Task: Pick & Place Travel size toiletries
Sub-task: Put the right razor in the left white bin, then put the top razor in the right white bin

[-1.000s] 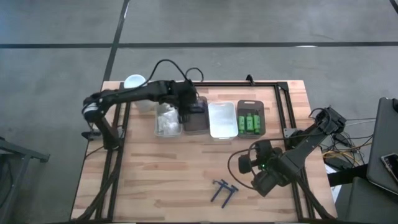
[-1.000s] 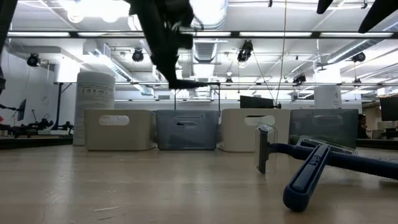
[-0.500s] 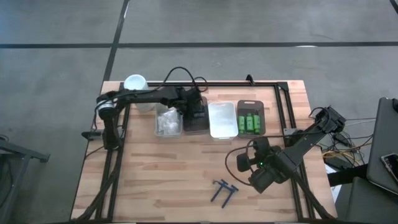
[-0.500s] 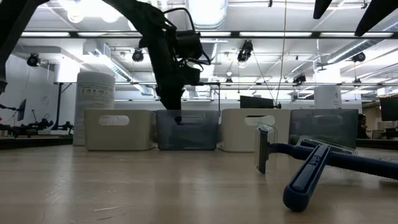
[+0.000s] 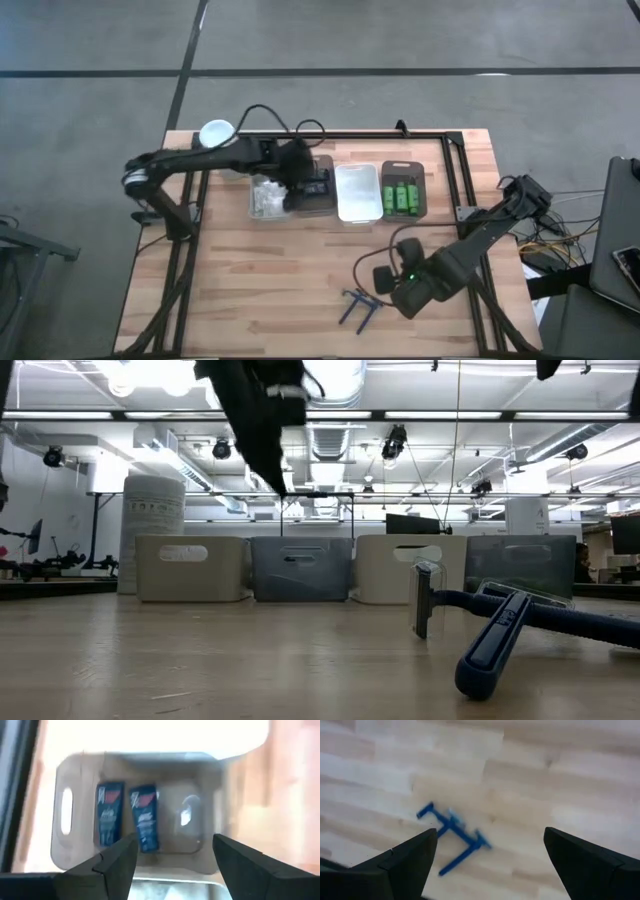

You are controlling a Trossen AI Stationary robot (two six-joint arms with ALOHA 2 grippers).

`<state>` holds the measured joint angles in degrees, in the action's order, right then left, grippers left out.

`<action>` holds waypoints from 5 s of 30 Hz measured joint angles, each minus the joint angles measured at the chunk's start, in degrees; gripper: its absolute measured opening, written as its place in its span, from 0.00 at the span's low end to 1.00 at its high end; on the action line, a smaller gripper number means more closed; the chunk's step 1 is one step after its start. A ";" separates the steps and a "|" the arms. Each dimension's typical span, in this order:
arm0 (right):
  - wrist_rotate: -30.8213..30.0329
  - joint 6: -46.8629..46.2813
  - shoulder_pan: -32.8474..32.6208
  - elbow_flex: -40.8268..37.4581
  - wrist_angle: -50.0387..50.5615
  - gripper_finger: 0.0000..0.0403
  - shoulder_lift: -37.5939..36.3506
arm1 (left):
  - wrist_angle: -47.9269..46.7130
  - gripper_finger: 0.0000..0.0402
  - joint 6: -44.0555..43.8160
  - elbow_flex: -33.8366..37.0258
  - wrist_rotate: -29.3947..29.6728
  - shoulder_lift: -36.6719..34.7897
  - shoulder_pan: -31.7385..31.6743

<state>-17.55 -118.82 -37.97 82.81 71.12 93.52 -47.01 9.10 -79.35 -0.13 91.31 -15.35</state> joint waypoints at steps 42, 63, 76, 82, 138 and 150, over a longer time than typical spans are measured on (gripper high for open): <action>19.74 -12.75 1.61 3.41 -23.70 0.45 27.98 | 4.02 0.64 -5.29 22.43 -6.68 -39.94 8.98; 15.85 -9.99 1.61 8.68 -17.92 0.06 27.40 | 4.13 0.64 -8.46 22.45 -6.70 -39.89 8.96; -1.57 5.82 14.95 12.83 6.07 0.06 7.67 | 8.55 0.64 -15.50 26.66 -6.75 -39.91 9.12; 2.86 31.80 33.47 6.41 -1.87 0.06 0.01 | 9.49 0.64 -20.87 29.89 -6.72 -39.96 9.43; 9.55 3.49 7.85 -2.58 -20.92 0.63 7.85 | 16.59 0.64 -22.49 30.93 -17.22 -31.74 23.64; 11.72 29.88 4.91 0.46 -30.61 0.63 17.64 | 19.11 0.64 -27.05 30.93 -14.04 -27.48 31.69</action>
<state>-5.83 -88.94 -33.06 83.27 40.51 111.15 -27.89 -17.95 -48.42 -14.16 63.83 16.34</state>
